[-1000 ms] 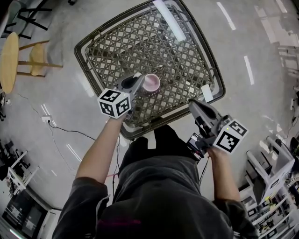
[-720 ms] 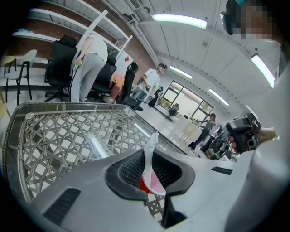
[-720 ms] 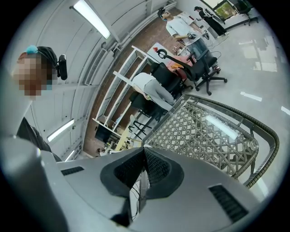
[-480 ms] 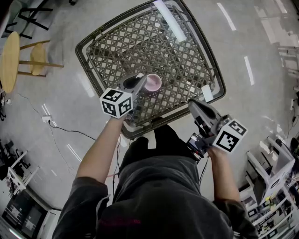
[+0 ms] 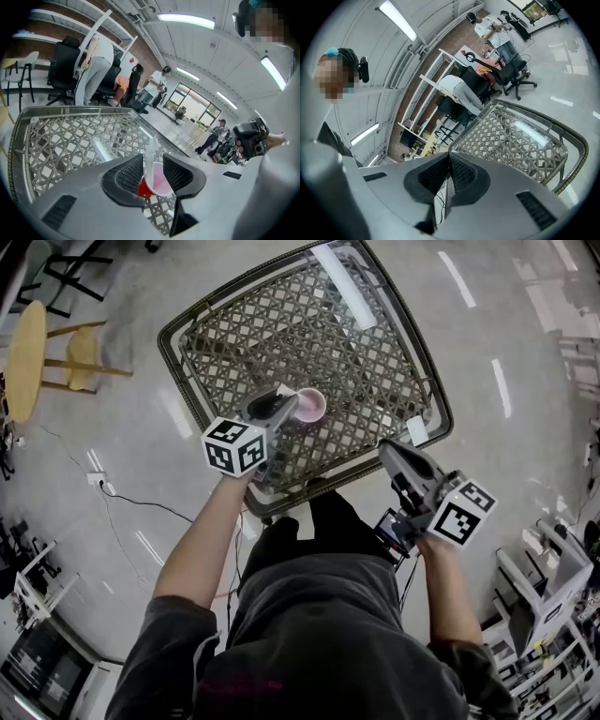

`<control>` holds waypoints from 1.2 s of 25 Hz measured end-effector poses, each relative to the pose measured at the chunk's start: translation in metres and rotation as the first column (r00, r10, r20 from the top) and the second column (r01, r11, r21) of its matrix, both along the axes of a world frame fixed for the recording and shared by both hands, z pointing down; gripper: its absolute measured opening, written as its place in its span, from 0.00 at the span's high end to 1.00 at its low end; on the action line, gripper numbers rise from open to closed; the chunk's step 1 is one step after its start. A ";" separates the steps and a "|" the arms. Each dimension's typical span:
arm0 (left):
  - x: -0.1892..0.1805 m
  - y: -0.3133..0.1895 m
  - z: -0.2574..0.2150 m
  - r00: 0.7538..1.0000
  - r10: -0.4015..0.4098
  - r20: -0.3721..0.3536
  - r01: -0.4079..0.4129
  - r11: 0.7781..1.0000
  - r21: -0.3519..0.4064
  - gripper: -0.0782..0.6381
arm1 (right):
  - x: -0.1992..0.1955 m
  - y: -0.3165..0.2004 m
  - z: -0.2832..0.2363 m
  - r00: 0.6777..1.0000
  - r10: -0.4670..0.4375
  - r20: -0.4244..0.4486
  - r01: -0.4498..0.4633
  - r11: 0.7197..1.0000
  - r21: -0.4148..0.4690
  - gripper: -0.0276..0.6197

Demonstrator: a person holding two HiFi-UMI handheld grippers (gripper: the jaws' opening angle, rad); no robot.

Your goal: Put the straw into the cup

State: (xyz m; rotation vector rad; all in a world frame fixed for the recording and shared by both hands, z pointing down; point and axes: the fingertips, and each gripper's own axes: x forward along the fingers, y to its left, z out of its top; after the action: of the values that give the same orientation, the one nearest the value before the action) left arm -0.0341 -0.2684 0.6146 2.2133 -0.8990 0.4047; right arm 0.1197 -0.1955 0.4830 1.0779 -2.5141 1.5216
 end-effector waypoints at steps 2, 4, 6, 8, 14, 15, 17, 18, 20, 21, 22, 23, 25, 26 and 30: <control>-0.002 0.001 0.002 1.000 -0.006 0.004 0.006 1.000 0.000 0.70 | 0.001 0.001 0.001 1.000 0.000 0.001 0.000 1.000 0.004 0.94; -0.004 0.003 0.001 1.000 -0.013 0.008 0.013 1.000 0.002 0.70 | 0.002 0.002 0.001 1.000 -0.001 0.003 0.001 1.000 0.008 0.94; -0.004 0.004 -0.001 1.000 -0.018 0.011 0.018 1.000 0.008 0.70 | 0.003 0.003 0.000 1.000 -0.004 0.008 0.004 1.000 0.014 0.94; -0.002 0.006 -0.005 1.000 -0.024 0.012 0.024 1.000 0.015 0.70 | 0.006 0.004 -0.002 1.000 -0.009 0.011 0.009 1.000 0.023 0.94; -0.009 0.006 -0.019 0.999 -0.054 0.005 0.054 0.998 0.036 0.70 | 0.003 0.000 -0.011 1.000 -0.021 0.017 0.020 0.998 0.056 0.94; -0.009 0.007 -0.021 0.998 -0.059 0.003 0.059 0.998 0.038 0.70 | 0.004 0.000 -0.012 1.000 -0.022 0.017 0.021 0.998 0.058 0.94; -0.011 0.008 -0.026 0.998 -0.067 0.004 0.066 0.997 0.042 0.70 | 0.006 0.001 -0.015 1.000 -0.024 0.018 0.023 0.998 0.063 0.94; -0.012 0.009 -0.029 0.998 -0.069 0.006 0.069 0.997 0.045 0.70 | 0.006 0.001 -0.017 1.000 -0.025 0.018 0.024 0.998 0.065 0.94; -0.014 0.009 -0.032 0.997 -0.076 0.008 0.075 0.996 0.050 0.70 | 0.006 0.001 -0.019 0.999 -0.027 0.019 0.026 0.997 0.070 0.94; -0.016 0.010 -0.034 0.997 -0.080 0.007 0.080 0.995 0.052 0.70 | 0.006 0.001 -0.019 0.999 -0.029 0.020 0.027 0.997 0.072 0.94; -0.017 0.010 -0.034 0.996 -0.084 0.007 0.084 0.995 0.054 0.70 | 0.005 0.001 -0.019 0.999 -0.030 0.021 0.028 0.997 0.074 0.94; -0.019 0.011 -0.035 0.996 -0.088 0.008 0.088 0.995 0.056 0.70 | 0.005 0.001 -0.019 0.999 -0.031 0.022 0.029 0.997 0.077 0.94; -0.023 0.012 -0.037 0.996 -0.094 0.009 0.094 0.994 0.058 0.70 | 0.003 0.001 -0.022 0.999 -0.031 0.025 0.029 0.996 0.085 0.94; -0.024 0.014 -0.039 0.995 -0.096 0.009 0.096 0.994 0.059 0.70 | 0.003 0.001 -0.024 0.999 -0.031 0.026 0.028 0.996 0.089 0.94; -0.026 0.019 -0.048 0.995 -0.095 -0.002 0.095 0.993 0.064 0.70 | 0.002 0.003 -0.033 0.999 -0.024 0.028 0.021 0.994 0.107 0.94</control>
State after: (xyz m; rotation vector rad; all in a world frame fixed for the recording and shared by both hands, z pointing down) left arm -0.0602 -0.2494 0.5662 2.2175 -1.0267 0.3368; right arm 0.1215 -0.1925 0.4504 1.0431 -2.6448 1.4226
